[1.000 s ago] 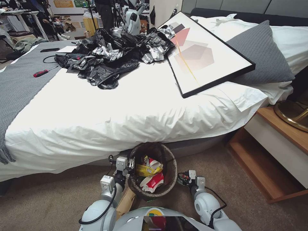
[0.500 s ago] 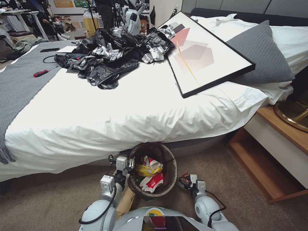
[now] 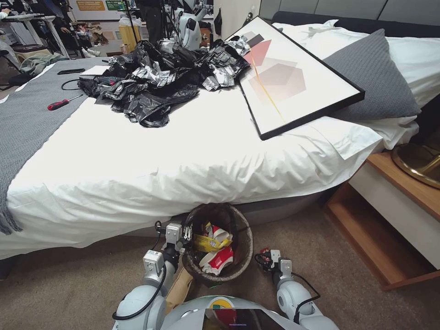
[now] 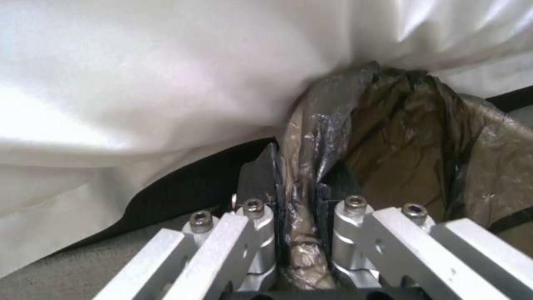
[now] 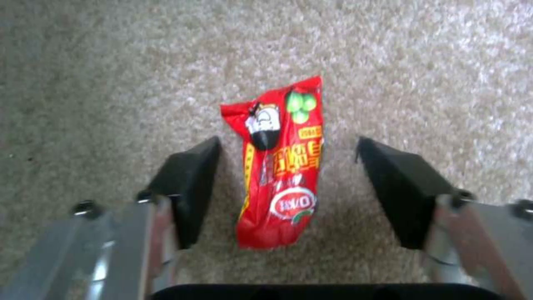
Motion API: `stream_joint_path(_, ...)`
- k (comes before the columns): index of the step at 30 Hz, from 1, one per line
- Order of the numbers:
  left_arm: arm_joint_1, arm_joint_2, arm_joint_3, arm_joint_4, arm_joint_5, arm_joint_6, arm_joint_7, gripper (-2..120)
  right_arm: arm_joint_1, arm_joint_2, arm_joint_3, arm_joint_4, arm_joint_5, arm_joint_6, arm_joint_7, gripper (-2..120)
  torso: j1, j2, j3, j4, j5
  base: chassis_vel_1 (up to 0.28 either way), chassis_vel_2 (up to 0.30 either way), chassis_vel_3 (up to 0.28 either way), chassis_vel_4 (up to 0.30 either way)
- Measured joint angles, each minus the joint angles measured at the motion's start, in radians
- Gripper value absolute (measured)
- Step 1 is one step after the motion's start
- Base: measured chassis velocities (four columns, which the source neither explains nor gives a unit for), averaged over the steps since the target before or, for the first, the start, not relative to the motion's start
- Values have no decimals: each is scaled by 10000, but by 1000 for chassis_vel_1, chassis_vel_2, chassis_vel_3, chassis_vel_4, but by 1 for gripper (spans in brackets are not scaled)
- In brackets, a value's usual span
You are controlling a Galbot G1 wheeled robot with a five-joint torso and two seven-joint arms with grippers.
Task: Pick up the trash bin, then pick up the garbage from the floor and place it into the trash bin.
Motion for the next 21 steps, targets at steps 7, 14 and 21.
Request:
stream_joint_path(7, 3, -6, -7, 6, 5, 0, 1, 8, 88, 62, -20, -249, -148, 153, -28, 32, 0, 1, 0, 2, 0, 0, 0, 0, 0)
stream_joint_path(14, -36, -2, -43, -6, -22, 13, 1, 8, 97, 70, -19, -334, -277, 298, -147, 7, 0, 1, 0, 4, 7, 0, 0, 0, 0)
stream_joint_path(21, -63, -12, -34, -5, -29, 22, 0, 8, 110, 73, 11, -362, -359, 381, -155, 0, 0, 1, 0, 2, 7, 0, 0, 0, 0)
